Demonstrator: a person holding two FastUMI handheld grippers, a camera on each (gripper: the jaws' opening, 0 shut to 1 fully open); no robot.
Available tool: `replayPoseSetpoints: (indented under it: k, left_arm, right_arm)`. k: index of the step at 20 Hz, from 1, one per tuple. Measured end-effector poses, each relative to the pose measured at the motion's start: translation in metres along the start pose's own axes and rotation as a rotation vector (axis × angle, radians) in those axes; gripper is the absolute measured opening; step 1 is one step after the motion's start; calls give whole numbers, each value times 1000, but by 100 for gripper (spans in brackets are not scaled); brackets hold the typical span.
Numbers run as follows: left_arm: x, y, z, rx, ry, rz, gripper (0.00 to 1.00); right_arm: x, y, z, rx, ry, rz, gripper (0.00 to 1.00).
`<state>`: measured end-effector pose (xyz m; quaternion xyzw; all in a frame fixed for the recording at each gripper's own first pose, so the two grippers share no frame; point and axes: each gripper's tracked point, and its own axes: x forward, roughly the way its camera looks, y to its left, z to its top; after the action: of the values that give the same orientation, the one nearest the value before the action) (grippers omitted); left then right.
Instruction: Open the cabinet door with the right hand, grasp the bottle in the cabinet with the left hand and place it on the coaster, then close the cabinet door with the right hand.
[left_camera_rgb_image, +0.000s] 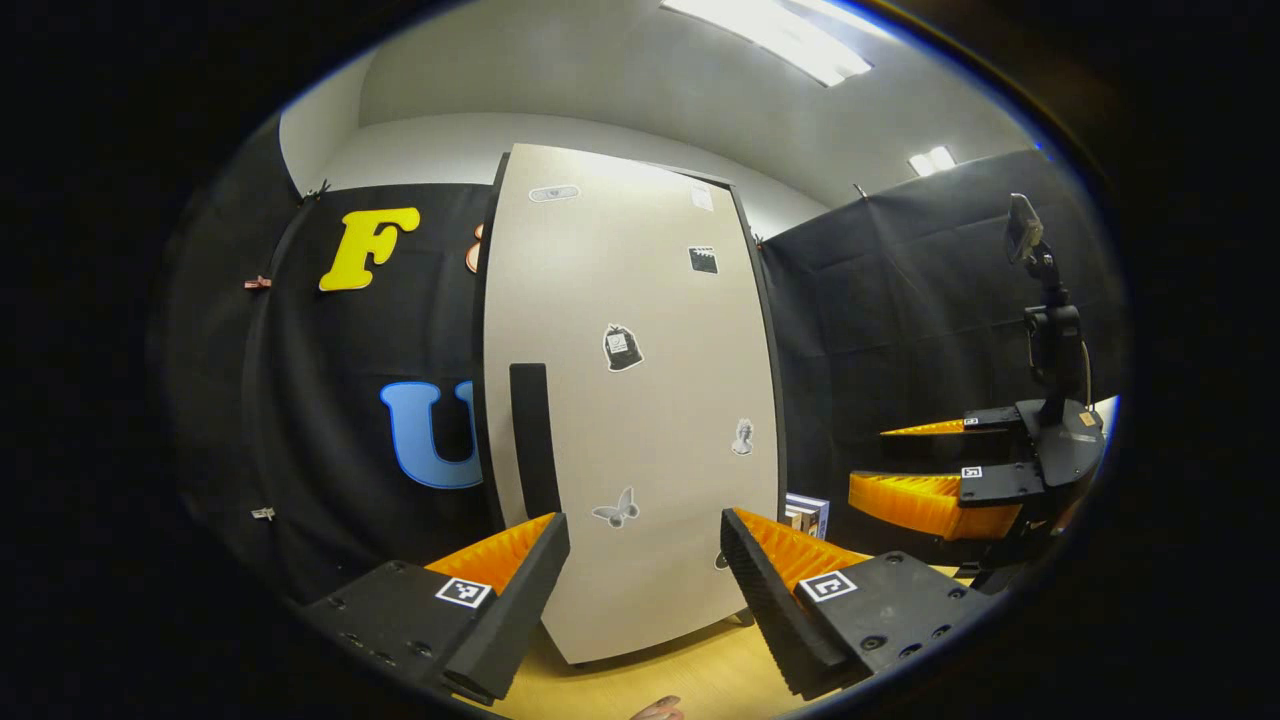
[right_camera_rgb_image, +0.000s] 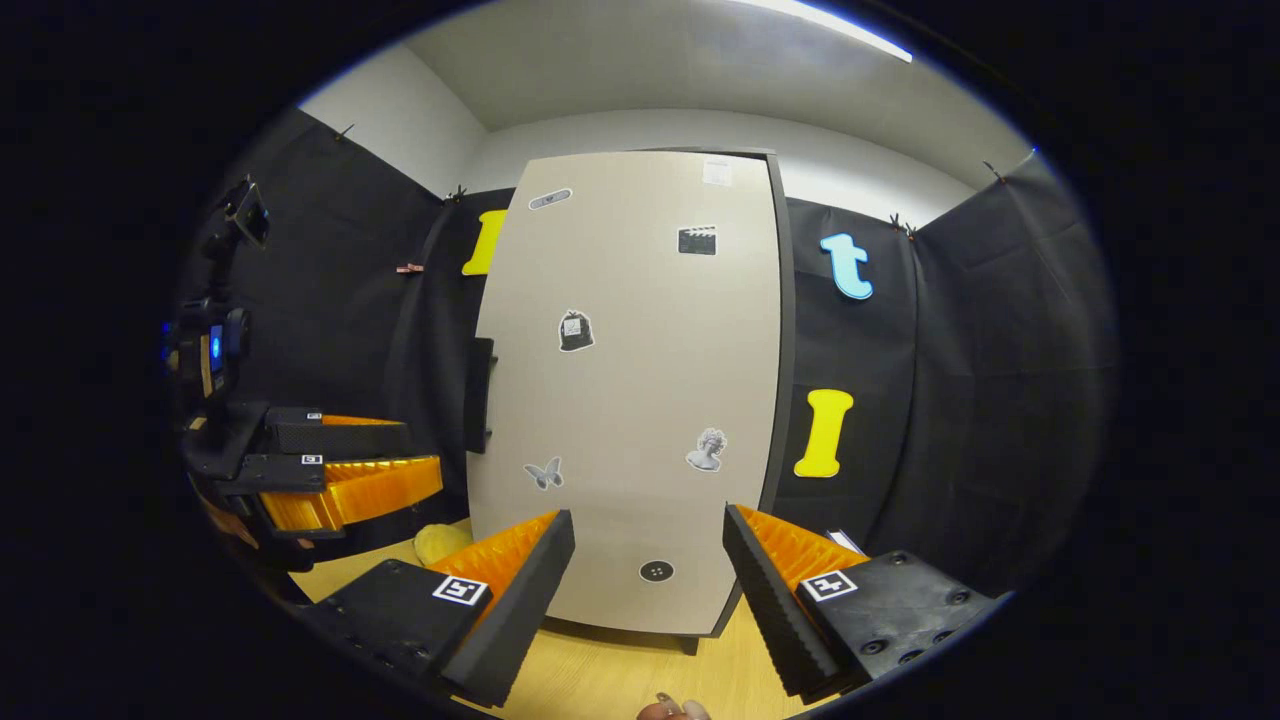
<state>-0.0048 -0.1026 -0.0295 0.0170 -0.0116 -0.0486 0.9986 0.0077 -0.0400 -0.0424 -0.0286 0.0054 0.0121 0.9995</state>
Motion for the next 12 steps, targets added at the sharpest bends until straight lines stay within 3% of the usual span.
replayPoseSetpoints:
  k: [12]
  left_arm:
    - [11, 18, -4, -11, -1, 30, 96]
  right_arm:
    - [11, -6, -5, 20, 6, -17, 97]
